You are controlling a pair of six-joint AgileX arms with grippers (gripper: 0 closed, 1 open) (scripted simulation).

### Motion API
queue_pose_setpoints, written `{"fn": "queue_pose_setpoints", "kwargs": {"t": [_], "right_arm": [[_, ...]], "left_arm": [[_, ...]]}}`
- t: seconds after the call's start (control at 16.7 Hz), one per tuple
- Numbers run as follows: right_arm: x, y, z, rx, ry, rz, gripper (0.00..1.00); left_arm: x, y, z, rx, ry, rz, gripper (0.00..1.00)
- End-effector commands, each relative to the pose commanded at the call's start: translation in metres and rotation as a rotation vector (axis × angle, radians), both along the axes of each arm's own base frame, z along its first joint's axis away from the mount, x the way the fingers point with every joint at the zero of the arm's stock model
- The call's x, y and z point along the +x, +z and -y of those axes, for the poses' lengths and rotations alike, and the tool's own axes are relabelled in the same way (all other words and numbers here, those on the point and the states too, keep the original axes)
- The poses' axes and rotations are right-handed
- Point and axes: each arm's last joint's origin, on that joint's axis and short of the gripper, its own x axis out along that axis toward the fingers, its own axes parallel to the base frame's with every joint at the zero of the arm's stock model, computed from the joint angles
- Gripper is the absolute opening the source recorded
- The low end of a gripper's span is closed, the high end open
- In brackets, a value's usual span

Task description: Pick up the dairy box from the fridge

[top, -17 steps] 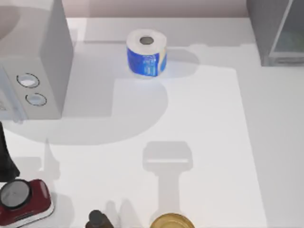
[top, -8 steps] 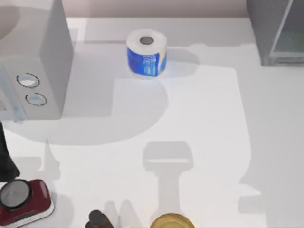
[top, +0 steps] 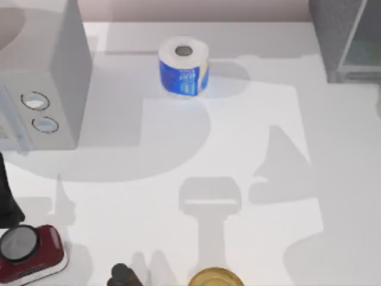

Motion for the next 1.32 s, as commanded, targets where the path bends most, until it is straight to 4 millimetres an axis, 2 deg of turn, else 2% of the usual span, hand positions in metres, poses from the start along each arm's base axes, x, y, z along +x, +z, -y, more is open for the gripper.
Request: {"fn": "queue_pose_setpoints", "kwargs": {"t": [0.36, 0.54, 0.72, 1.08, 1.32], "right_arm": [[0.067, -0.004, -0.022, 0.1, -0.08, -0.268, 1.0], [0.089, -0.019, -0.034, 0.096, -0.144, -0.374, 1.0], [0.099, -0.036, -0.039, 0.084, -0.185, -0.444, 1.0], [0.098, -0.037, -0.037, 0.085, -0.19, -0.447, 1.0], [0.119, -0.036, -0.036, 0.081, -0.181, -0.437, 1.0]], "left_arm": [[0.0, 0.0, 0.0, 0.0, 0.0, 0.0, 1.0], [0.0, 0.0, 0.0, 0.0, 0.0, 0.0, 1.0], [0.0, 0.0, 0.0, 0.0, 0.0, 0.0, 1.0], [0.0, 0.0, 0.0, 0.0, 0.0, 0.0, 1.0], [0.0, 0.0, 0.0, 0.0, 0.0, 0.0, 1.0]]}}
